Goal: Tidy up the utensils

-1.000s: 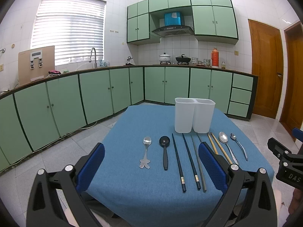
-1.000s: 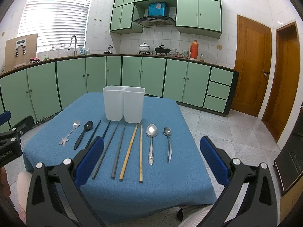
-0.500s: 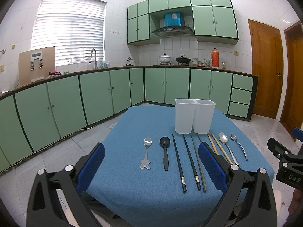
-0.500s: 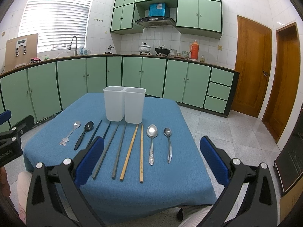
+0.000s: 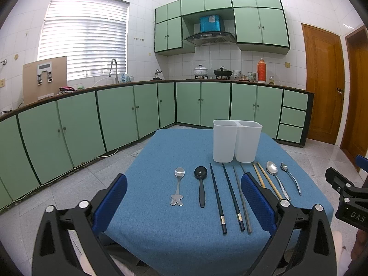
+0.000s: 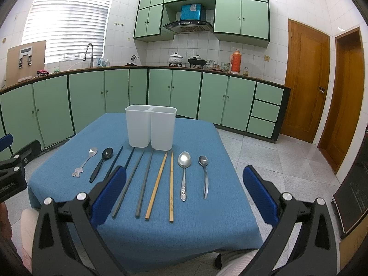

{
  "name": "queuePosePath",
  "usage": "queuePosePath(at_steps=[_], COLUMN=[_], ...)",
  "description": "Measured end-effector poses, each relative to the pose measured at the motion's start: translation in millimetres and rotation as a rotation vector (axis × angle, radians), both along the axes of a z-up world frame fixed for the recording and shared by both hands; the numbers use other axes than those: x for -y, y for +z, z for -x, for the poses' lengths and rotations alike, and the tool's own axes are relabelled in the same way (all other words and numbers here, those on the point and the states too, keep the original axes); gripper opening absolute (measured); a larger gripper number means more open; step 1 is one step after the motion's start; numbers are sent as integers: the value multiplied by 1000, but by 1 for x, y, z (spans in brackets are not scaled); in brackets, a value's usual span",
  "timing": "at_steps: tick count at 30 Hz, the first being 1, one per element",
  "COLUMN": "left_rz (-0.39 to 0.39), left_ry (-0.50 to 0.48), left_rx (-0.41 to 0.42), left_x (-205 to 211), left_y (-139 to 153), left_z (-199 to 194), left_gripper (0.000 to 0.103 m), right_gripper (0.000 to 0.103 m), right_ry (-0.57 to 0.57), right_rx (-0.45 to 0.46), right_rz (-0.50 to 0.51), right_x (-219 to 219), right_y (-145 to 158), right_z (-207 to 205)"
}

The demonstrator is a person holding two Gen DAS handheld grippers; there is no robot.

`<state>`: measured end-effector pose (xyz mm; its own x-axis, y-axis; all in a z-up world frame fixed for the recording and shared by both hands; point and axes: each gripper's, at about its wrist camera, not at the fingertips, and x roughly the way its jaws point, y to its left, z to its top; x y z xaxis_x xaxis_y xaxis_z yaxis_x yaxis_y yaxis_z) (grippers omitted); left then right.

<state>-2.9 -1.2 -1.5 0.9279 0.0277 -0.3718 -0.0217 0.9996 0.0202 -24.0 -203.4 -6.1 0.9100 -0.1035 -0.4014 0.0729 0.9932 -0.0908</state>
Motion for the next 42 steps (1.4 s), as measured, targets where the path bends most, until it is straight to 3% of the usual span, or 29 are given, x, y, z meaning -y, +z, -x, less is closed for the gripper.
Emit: queuePosePath(at_steps=[13,19,27,37,42], left_rz=[8,20,-24,-48,-55], left_ry=[4,31,55,46,26], left_rx=[-11,-37,-100,-287,-376], left_x=[-3,-17,-32,-36,-35], left_y=[0,-4,-17,-51,-71], left_z=[-6,-28,-80,-181,-221], left_gripper=[97,97,97,96,91], right_gripper=[98,98,98,97,83], right_ry=[-6,-28,-41,-76,-74], right_rx=[2,0,-23,-102,-166], right_rz=[5,5,24,24,13], right_x=[3,14,20,37,44], right_y=[5,5,-2,-29,-48], right_z=[-6,-31,-81,-152,-181])
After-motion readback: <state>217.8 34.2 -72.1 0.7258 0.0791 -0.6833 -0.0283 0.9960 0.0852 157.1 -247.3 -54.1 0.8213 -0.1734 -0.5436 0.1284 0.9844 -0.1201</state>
